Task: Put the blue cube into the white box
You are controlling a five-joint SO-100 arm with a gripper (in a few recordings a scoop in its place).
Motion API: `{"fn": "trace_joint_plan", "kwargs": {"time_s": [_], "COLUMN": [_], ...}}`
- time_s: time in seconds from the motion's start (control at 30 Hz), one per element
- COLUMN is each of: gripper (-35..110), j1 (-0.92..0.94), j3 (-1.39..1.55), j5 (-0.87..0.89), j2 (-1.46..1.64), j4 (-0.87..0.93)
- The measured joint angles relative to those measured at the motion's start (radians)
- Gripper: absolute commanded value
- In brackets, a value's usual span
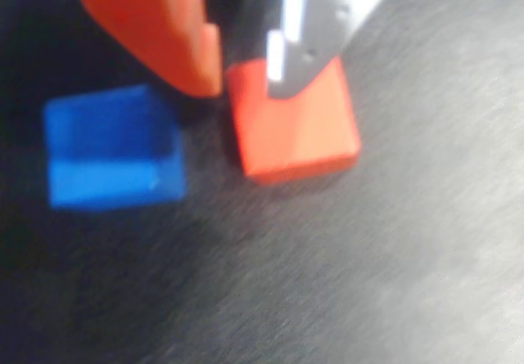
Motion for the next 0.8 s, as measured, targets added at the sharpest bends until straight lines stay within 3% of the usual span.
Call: {"fn": "trace_joint_plan", "kwargs": {"time_s": [0.47,0.8], "gripper": [10,15], "j1": [0.179,0.16], "j3": [-0.066,-0.077], "j5": [-0.149,-0.173], "j2": [-0.169,-0.202], "j4": [-0.08,-0.083]}}
